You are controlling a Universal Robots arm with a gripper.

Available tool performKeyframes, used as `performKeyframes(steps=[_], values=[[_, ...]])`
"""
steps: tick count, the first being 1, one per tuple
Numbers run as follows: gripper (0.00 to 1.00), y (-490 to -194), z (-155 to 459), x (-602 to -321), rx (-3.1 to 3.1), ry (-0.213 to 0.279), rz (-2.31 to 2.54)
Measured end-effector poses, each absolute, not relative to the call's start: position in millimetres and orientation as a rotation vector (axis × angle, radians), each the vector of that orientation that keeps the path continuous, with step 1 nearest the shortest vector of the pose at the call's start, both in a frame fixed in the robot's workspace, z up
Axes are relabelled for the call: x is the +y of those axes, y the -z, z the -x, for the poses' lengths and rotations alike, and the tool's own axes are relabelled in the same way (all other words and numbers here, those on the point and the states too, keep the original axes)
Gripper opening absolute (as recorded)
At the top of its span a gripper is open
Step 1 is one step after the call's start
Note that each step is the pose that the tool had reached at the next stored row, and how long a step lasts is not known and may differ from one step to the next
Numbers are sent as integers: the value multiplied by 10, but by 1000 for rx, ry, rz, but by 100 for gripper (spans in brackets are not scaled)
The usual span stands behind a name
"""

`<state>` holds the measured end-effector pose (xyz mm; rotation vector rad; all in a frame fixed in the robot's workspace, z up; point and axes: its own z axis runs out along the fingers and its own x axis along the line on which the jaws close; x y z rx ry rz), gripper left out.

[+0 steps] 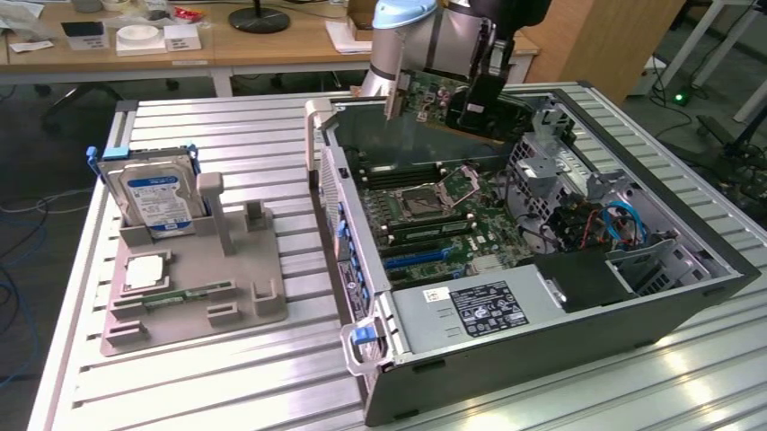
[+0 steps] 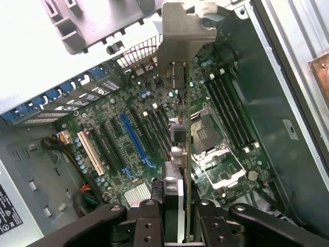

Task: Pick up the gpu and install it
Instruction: 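Insert the gpu into the slot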

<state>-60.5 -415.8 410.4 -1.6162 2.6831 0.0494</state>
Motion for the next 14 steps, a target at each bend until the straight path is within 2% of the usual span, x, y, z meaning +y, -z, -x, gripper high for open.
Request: performKeyframes(steps=[14], values=[[28, -4102, 603, -4158, 2609, -50, 1737]])
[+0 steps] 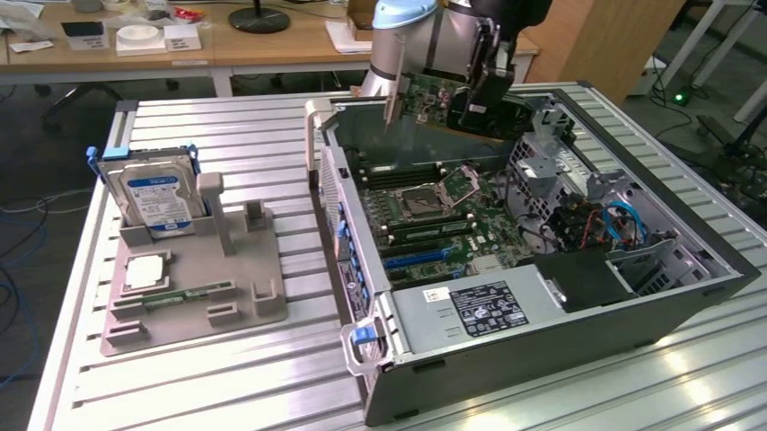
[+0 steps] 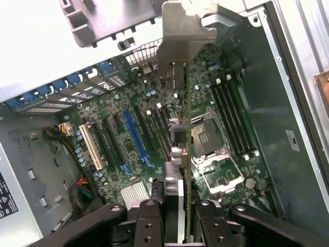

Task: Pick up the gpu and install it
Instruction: 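Insert the gpu into the slot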

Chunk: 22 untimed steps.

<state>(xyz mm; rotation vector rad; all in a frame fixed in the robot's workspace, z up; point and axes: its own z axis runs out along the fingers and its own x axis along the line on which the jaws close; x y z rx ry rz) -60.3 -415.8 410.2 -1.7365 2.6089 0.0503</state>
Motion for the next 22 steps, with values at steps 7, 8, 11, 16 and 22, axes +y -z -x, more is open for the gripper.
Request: performKeyframes(steps=[7, 8, 11, 16, 22], values=[[28, -4102, 602, -4158, 2602, -50, 1748], [28, -4102, 603, -4158, 2600, -50, 1750], [28, -4101, 602, -4158, 2592, -50, 1763], [28, -4100, 602, -4158, 2568, -50, 1798], [28, -4099, 602, -4158, 2513, -51, 1876]])
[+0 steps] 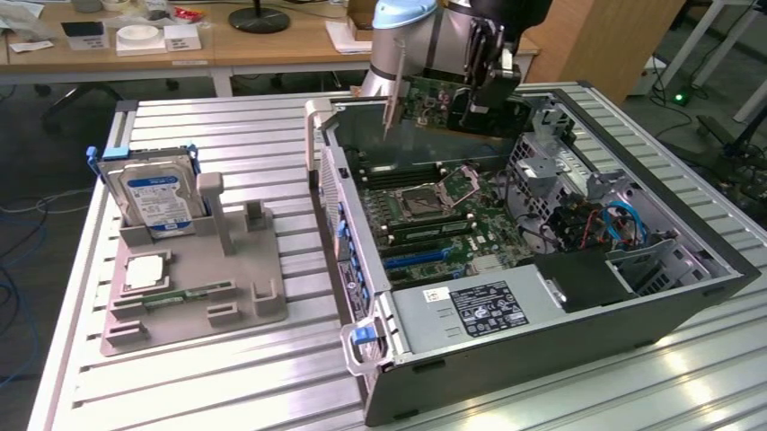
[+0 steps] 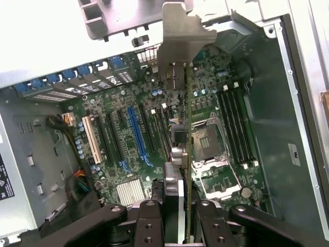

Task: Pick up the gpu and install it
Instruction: 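Insert the gpu into the slot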

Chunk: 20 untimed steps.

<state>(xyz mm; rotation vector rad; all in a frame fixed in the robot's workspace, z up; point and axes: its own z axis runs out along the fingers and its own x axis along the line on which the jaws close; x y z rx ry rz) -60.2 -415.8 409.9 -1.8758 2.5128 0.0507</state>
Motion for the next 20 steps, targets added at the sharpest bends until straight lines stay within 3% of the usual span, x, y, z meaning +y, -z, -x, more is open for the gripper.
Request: performKeyframes(steps=[7, 20], values=[[28, -4093, 602, -4158, 2418, 20, 1902], [28, -4031, 602, -4158, 2237, 14, 2106]])
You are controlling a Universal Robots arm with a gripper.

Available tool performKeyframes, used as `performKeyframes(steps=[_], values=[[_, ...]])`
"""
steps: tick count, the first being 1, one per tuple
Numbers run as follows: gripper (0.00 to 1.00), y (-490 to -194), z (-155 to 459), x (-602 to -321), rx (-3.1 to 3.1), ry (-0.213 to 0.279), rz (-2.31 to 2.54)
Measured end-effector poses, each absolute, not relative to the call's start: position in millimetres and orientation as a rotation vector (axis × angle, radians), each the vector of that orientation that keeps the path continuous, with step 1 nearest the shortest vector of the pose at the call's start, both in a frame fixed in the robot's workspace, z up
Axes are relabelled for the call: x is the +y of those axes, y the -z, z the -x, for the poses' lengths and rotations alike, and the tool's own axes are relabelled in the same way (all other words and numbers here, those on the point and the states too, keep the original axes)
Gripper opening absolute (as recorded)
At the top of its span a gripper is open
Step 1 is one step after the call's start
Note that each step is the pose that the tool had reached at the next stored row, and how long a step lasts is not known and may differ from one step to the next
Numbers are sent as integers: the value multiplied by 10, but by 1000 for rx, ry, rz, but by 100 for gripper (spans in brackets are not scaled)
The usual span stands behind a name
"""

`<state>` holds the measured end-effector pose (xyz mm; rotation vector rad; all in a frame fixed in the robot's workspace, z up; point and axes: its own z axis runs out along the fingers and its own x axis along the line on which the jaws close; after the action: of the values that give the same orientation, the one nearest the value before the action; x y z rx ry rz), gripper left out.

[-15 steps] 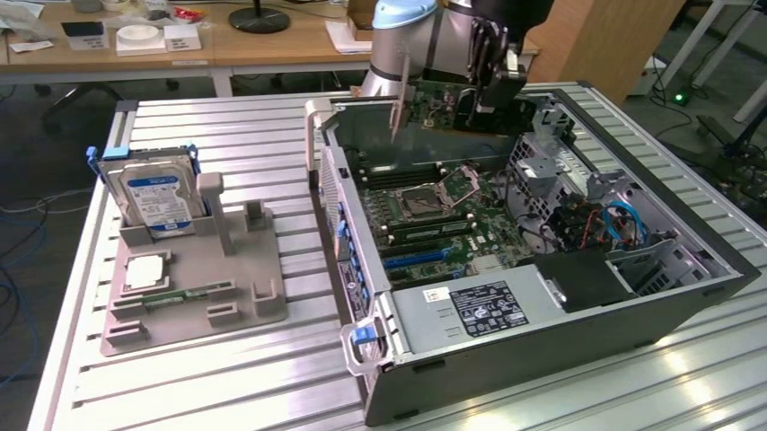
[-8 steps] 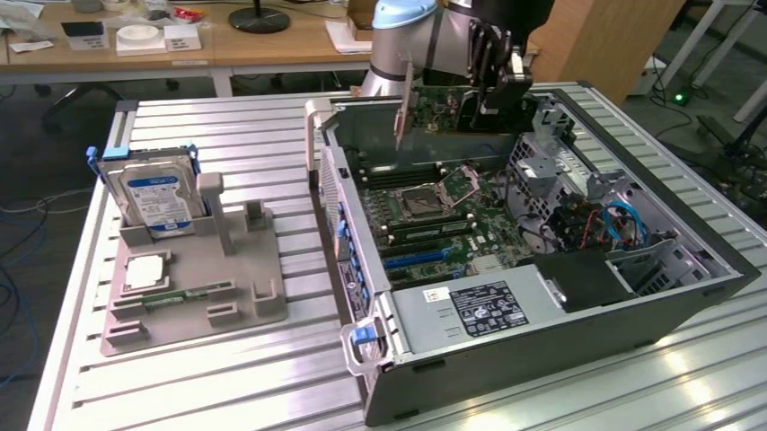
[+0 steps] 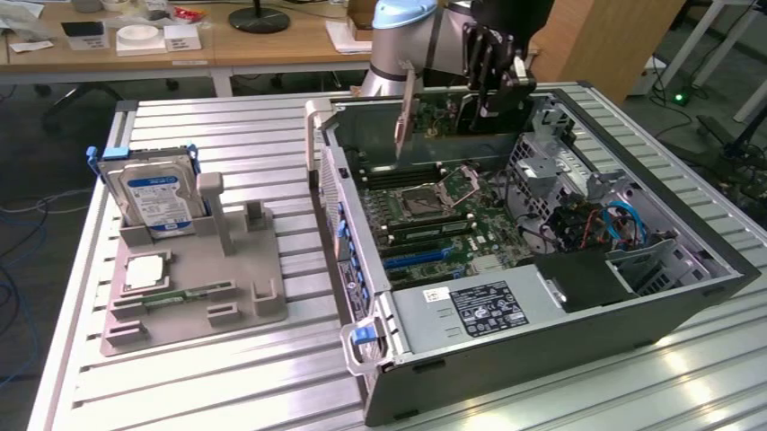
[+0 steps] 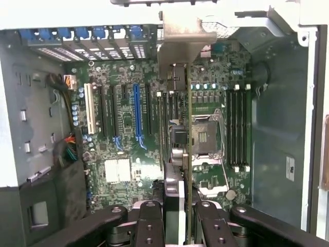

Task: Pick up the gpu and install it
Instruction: 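Insert the gpu into the slot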

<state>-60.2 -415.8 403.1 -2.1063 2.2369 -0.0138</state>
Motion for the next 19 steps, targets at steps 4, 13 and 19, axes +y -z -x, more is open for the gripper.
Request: performKeyframes(steps=[4, 13, 19], values=[[28, -4029, 602, -4158, 2221, 13, 2123], [28, -4026, 602, -4153, 2197, 11, 2148], [28, -3988, 604, -4153, 2202, 6, 2148]])
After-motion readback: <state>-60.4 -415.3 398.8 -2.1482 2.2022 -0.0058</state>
